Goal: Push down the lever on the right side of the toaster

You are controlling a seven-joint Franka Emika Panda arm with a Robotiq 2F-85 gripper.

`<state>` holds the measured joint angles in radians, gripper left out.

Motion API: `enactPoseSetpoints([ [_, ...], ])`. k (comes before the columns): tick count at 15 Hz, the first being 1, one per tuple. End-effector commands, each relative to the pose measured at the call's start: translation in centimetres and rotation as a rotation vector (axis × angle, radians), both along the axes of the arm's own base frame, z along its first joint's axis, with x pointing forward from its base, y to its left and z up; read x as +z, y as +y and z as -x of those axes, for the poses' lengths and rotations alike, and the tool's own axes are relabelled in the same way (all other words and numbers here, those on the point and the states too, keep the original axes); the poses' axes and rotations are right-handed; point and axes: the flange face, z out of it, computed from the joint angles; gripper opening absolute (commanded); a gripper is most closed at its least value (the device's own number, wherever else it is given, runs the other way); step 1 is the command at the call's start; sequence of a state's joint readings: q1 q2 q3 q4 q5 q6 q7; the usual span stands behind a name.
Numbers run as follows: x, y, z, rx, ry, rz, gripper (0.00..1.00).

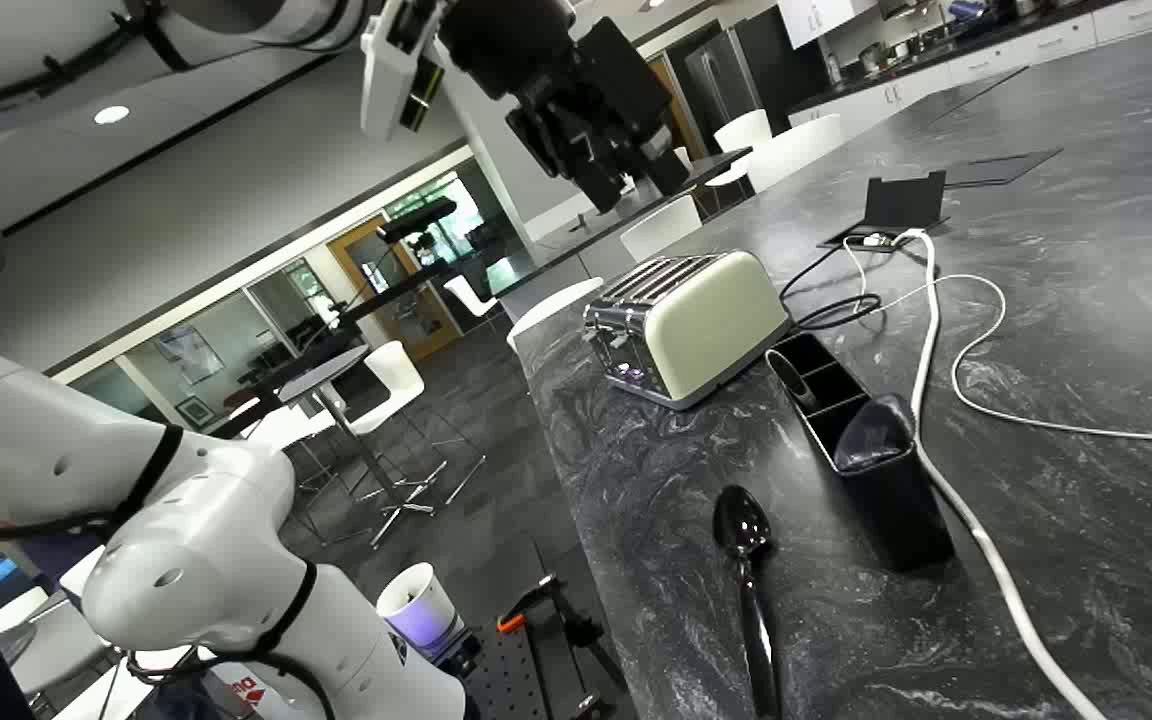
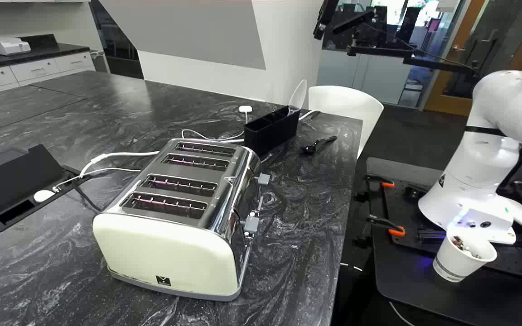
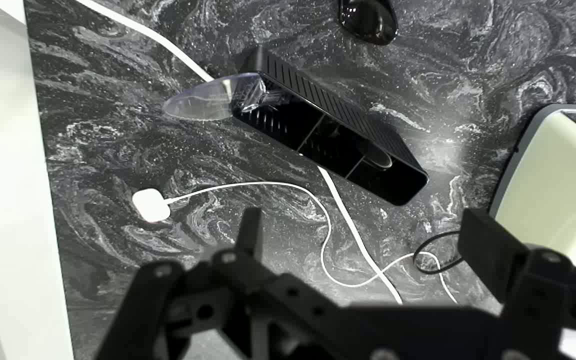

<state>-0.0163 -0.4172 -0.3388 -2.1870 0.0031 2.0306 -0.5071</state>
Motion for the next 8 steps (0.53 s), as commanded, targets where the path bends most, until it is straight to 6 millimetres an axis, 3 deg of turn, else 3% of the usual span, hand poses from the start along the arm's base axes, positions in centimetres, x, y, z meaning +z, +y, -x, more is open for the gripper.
enactPoseSetpoints([
  [1, 0.05, -0.01, -0.02, 0.000, 0.001, 0.000, 1.00],
  [8, -0.04, 0.63, -0.33, 0.001, -0.001, 0.006, 1.00],
])
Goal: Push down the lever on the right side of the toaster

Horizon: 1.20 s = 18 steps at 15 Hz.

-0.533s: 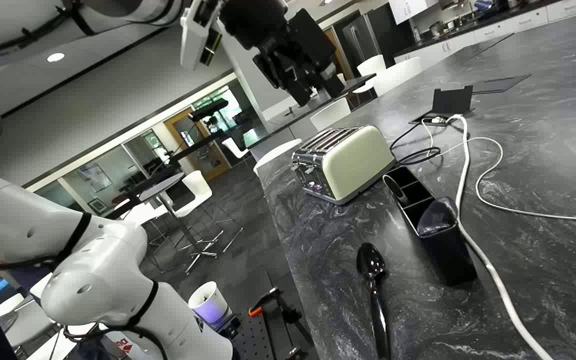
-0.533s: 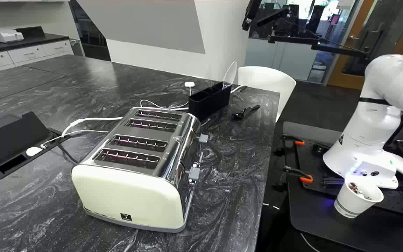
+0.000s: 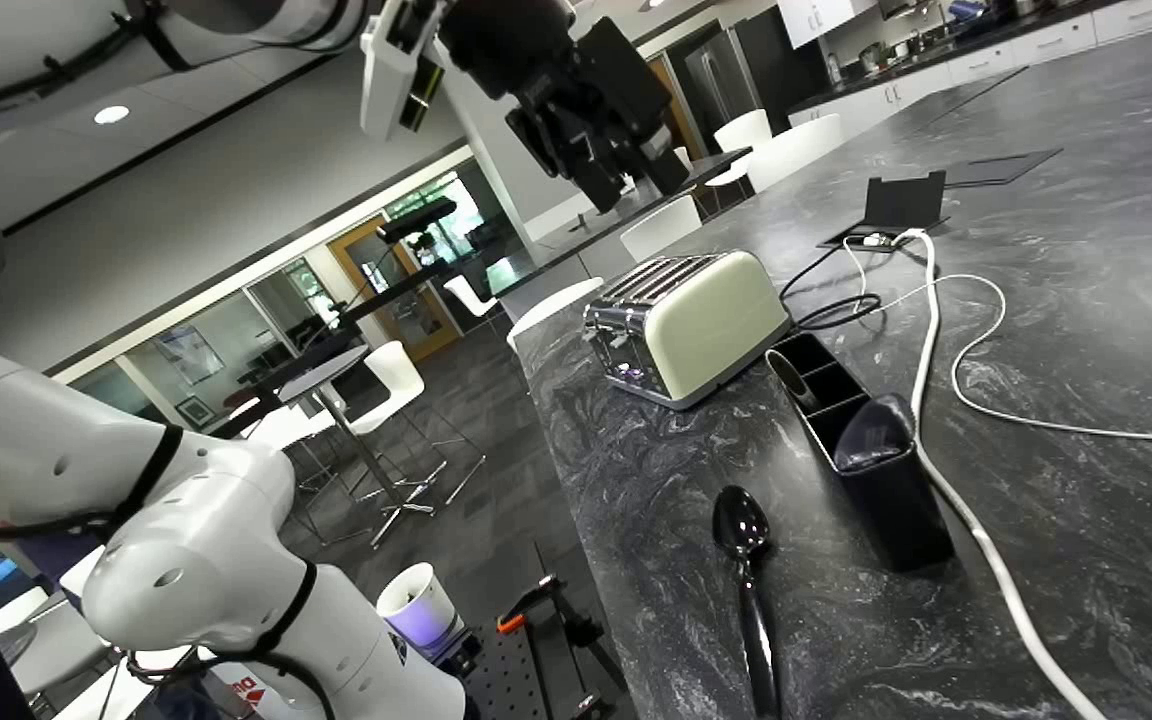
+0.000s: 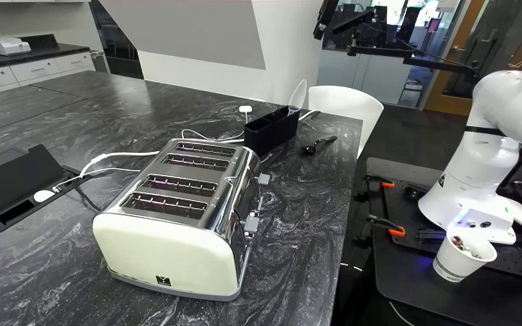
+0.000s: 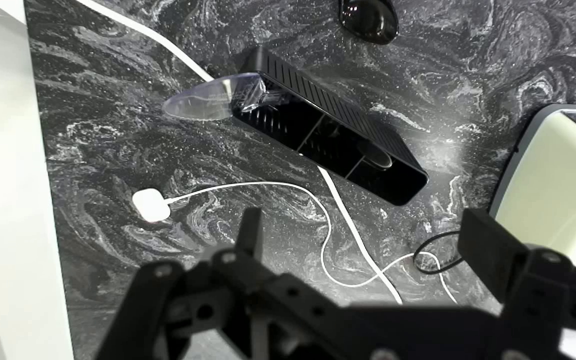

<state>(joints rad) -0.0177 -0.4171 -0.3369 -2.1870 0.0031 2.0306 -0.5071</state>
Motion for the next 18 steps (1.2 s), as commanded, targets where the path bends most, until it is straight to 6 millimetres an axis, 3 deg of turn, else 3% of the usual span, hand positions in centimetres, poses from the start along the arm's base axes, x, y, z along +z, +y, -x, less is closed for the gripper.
enactPoseSetpoints([
  [1, -0.2, 1.3, -0.6, 0.013, 0.001, 0.010, 1.00],
  [5, -1.4, 5.6, -2.0, 0.059, 0.027, 0.033, 1.00],
  [11, -5.1, 15.2, -2.8, 0.051, 0.075, 0.041, 1.00],
  [18, -8.9, 26.9, -1.9, 0.048, 0.076, 0.048, 1.00],
])
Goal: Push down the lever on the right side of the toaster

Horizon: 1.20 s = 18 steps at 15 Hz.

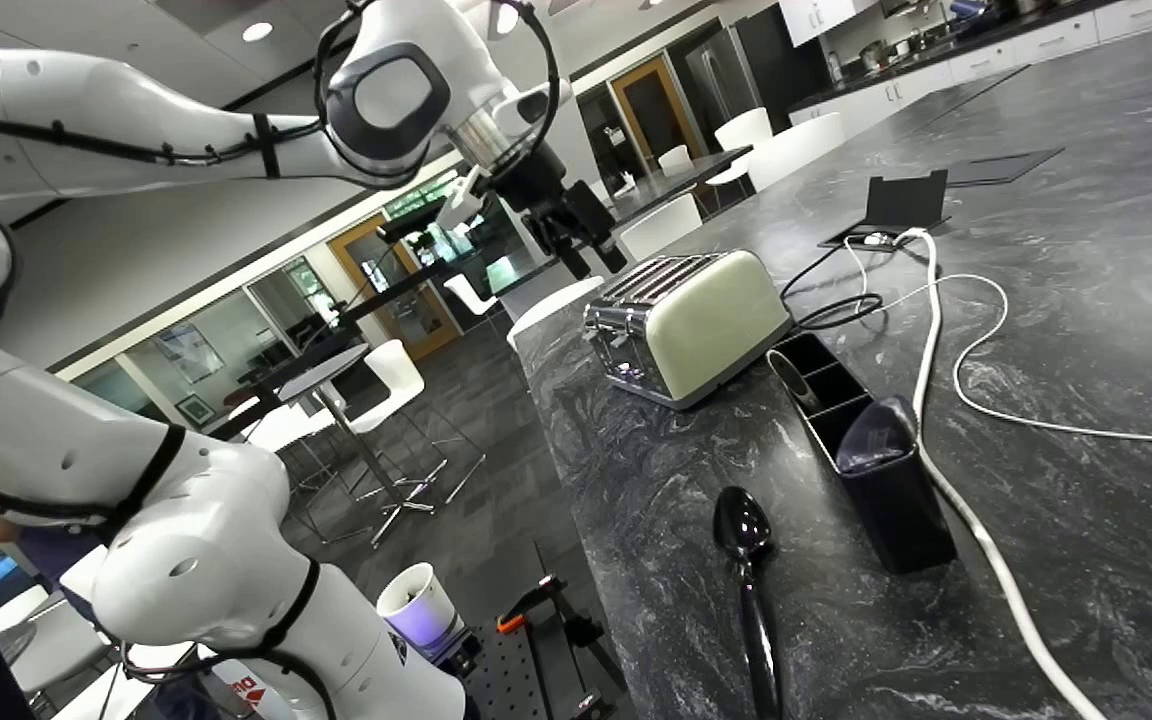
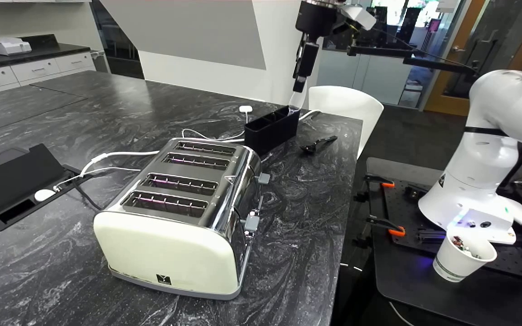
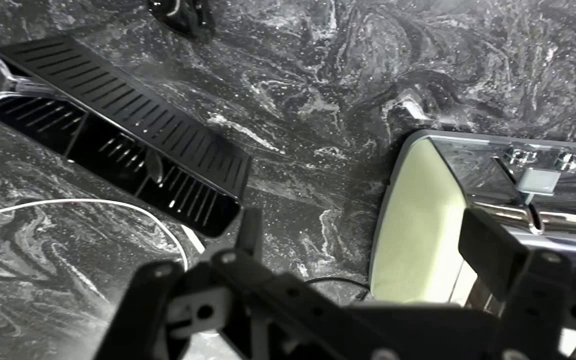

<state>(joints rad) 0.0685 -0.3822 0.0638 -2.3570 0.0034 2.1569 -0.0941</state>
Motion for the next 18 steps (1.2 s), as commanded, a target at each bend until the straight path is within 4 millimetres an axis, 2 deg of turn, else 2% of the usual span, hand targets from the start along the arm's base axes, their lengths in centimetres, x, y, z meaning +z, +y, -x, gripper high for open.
enactPoseSetpoints([
  [1, -1.7, 4.4, 0.6, 0.003, -0.005, -0.013, 1.00],
  [4, -2.9, 7.7, 1.1, 0.038, 0.007, -0.022, 1.00],
  [8, -4.3, 11.1, 1.4, 0.109, 0.018, -0.017, 1.00],
  [9, -3.6, 10.0, 1.5, 0.101, 0.028, 0.002, 1.00],
  [13, -4.4, 11.0, 1.5, 0.121, 0.035, 0.004, 1.00],
  [14, -4.5, 10.5, 1.1, 0.091, 0.031, 0.001, 0.75],
  [15, -4.6, 10.6, 0.8, 0.082, 0.033, 0.001, 0.72],
  [18, -4.9, 10.9, 0.3, 0.074, 0.042, 0.000, 0.50],
])
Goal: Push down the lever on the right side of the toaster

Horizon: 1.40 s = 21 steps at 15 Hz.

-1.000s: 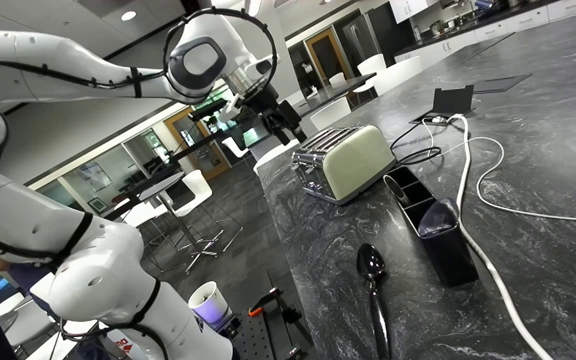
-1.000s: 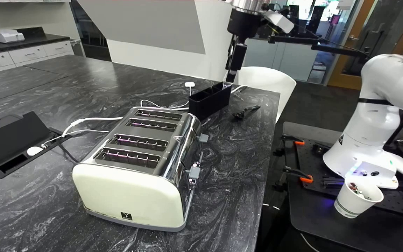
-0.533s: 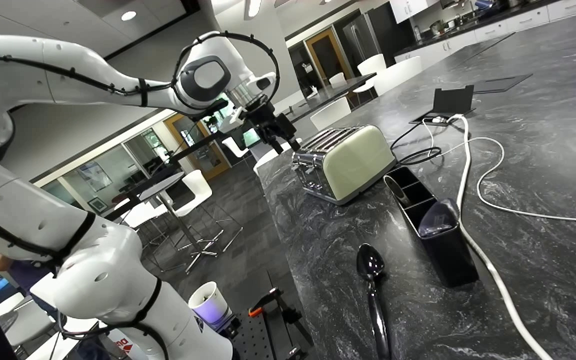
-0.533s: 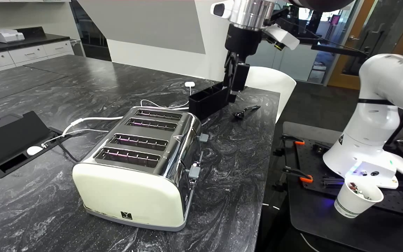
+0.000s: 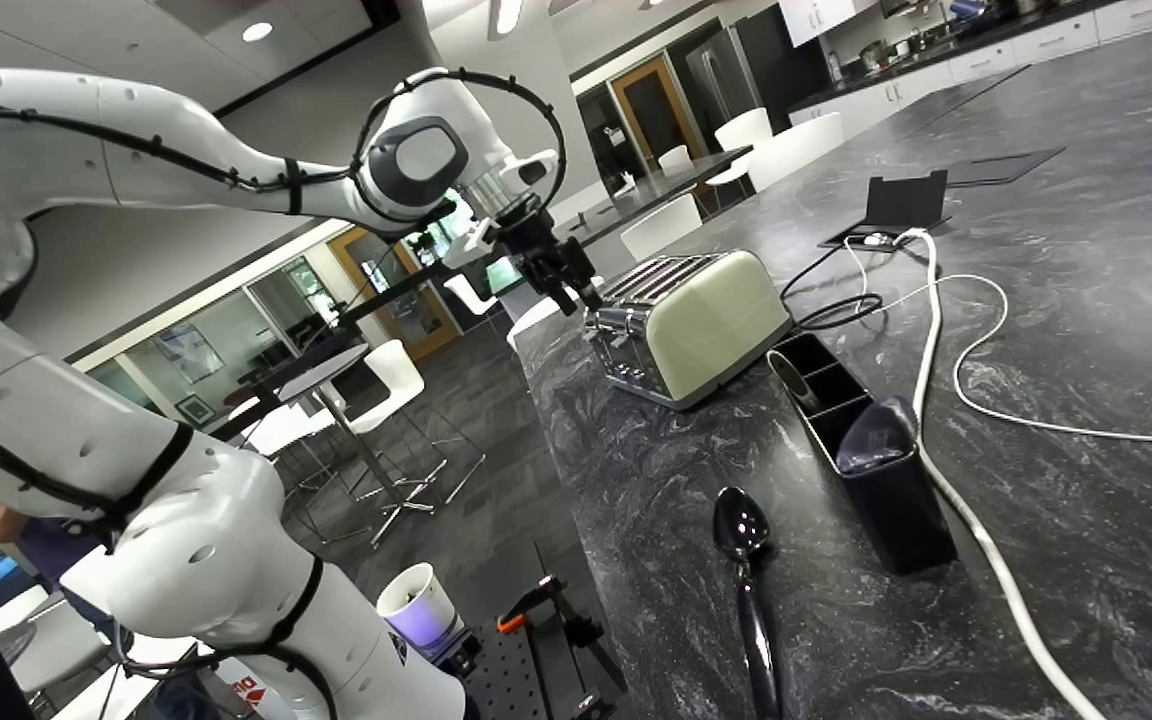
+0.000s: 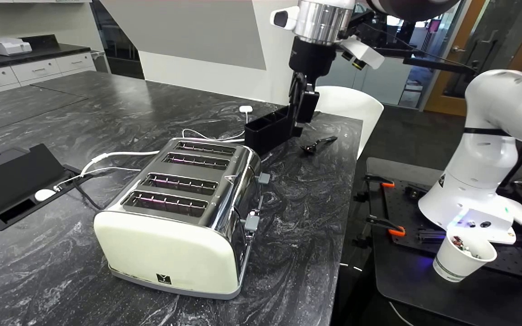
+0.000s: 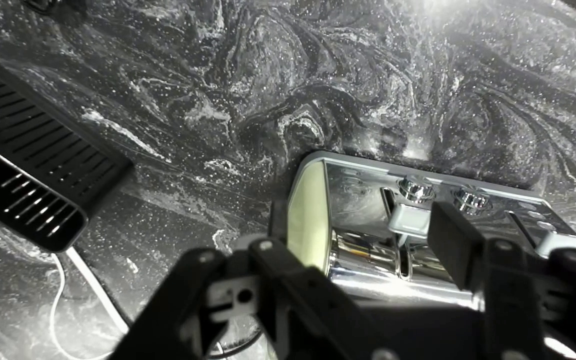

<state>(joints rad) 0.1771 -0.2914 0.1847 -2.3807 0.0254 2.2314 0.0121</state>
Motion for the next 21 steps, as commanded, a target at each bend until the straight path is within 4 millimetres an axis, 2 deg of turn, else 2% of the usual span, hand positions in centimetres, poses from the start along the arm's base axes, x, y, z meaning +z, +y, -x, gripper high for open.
enactPoseSetpoints([
  [1, -0.4, 0.4, -1.1, -0.039, 0.007, -0.002, 0.41],
  [6, -1.4, 0.9, -1.8, -0.060, -0.010, -0.003, 0.04],
  [7, -1.7, 1.2, -1.9, -0.064, -0.023, -0.005, 0.01],
  [14, -4.3, 3.9, -2.6, -0.064, -0.090, -0.007, 0.00],
  [21, -7.0, 5.7, -2.8, -0.033, -0.083, -0.030, 0.00],
])
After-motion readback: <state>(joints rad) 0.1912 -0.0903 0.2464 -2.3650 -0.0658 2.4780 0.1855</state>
